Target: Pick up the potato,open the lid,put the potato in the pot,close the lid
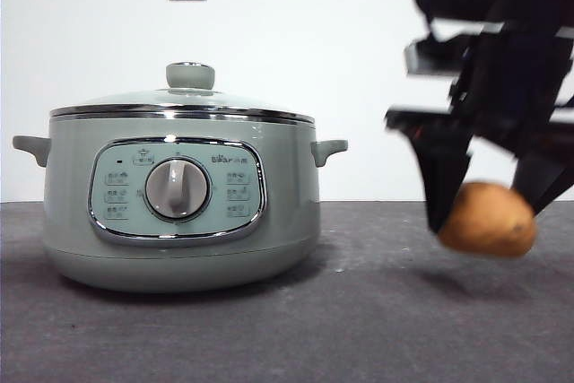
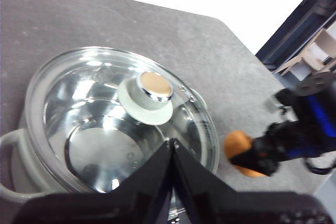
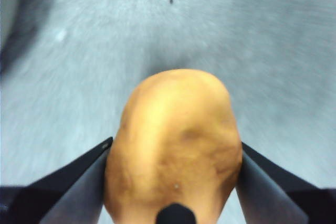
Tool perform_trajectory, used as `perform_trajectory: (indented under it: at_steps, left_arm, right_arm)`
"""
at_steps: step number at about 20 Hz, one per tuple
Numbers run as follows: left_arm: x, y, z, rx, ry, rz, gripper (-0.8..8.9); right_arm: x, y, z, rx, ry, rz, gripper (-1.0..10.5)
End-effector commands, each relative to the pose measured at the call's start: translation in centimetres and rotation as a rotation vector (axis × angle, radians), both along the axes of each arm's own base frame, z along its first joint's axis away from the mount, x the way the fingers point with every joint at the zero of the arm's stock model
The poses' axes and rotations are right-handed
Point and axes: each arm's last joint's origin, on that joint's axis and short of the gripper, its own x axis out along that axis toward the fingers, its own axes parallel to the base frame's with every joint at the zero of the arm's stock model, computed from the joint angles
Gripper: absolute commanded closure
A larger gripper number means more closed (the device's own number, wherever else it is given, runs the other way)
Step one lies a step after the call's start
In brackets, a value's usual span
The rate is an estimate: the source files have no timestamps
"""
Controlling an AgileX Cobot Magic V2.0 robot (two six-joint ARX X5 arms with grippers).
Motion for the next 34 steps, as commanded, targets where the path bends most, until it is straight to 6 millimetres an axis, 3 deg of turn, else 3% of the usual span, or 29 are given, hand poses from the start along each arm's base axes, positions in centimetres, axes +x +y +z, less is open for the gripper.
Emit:
perform_trajectory:
  at_steps: [1,5,9,15,19,23,25,27,28,31,34]
  left_arm:
    - [0.6,-0.2,-0.1,0.024,-0.015,-0.009,7.62]
    - [2.8,-1.7,-0.9,0.044,0.016,-0.042,4.59]
    - [5.1,-4.7,-0.5,0.165,0.012,-0.028,4.62]
    - [8.7,-9.5,0.8,0.351,-0.047,-0.002,4.63]
    - [10.8,-11.3,-0.8,0.434,-0.015,0.006,4.63]
    - [11.8,-11.8,-2.5,0.472,0.035,-0.007,4.63]
    - [11.8,-11.8,-2.5,0.479,0.034,0.005,5.06]
    - [11.7,-11.8,-2.5,0.487,0.032,0.002,7.52]
    - [11.7,-11.8,-2.6,0.489,0.035,0.002,8.22]
    - [11.8,-11.8,-2.5,0.485,0.027,0.004,8.21]
    - [11.9,-11.9,-1.2,0.466,-0.007,0.013,8.21]
  right_arm:
    - [-1.3,-0.8,2.0,0.002,-0.027,0.025,9.6]
    - [-3.3,-1.9,4.9,0.052,-0.118,0.024,9.6]
    - [-4.3,-2.5,6.4,0.087,-0.182,0.021,9.6]
    - [-4.5,-2.7,6.4,0.077,-0.167,0.021,9.6]
    - [-4.5,-2.7,6.4,0.074,-0.169,0.019,9.6]
    - [-4.5,-2.7,6.4,0.075,-0.17,0.018,9.6]
    - [-4.5,-2.8,6.4,0.055,-0.18,0.006,9.6]
    - [-4.5,-2.8,6.4,0.041,-0.189,-0.003,9.6]
    - [-4.5,-2.8,6.4,0.038,-0.191,-0.005,9.6]
    - [-4.5,-2.8,6.4,0.039,-0.191,-0.005,9.6]
    - [-4.4,-2.8,6.5,0.046,-0.197,-0.003,9.6]
